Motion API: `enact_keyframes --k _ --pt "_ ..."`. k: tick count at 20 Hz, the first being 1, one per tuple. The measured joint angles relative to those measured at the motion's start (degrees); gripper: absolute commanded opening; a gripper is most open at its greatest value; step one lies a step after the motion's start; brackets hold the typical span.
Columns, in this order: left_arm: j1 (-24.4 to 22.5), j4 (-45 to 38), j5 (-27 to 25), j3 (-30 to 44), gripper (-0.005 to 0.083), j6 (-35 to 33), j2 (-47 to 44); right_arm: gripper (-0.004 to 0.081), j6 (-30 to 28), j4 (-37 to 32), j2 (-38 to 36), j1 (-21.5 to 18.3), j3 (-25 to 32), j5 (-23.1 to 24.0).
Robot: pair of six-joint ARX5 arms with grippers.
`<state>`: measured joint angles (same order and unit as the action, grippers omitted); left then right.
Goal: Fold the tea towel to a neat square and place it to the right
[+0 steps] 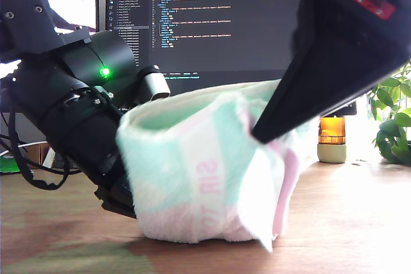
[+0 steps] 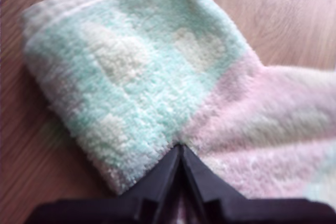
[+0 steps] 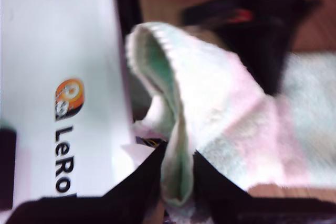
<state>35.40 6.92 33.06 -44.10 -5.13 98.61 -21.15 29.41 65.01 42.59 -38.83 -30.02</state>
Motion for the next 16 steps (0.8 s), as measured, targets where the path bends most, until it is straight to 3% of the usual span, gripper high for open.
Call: enact_keyframes --k 4,7,16 --pt "-0.68 1.09 1.75 -0.15 -0.0020 -1.60 0.07 -0.0013 9.99 -0.85 0.02 -4.68 0.00 -1.09" --pt "-1.16 2.14 4.52 0.11 -0.0020 -1.70 0.15 -0.0013 16.74 -2.27 0.02 -5.81 0.00 -2.36" --pt "3.21 6.14 9.51 1.81 -0.0020 -1.84 -1.01 -0.0013 23.56 -4.26 2.43 -5.79 -0.15 -2.84"
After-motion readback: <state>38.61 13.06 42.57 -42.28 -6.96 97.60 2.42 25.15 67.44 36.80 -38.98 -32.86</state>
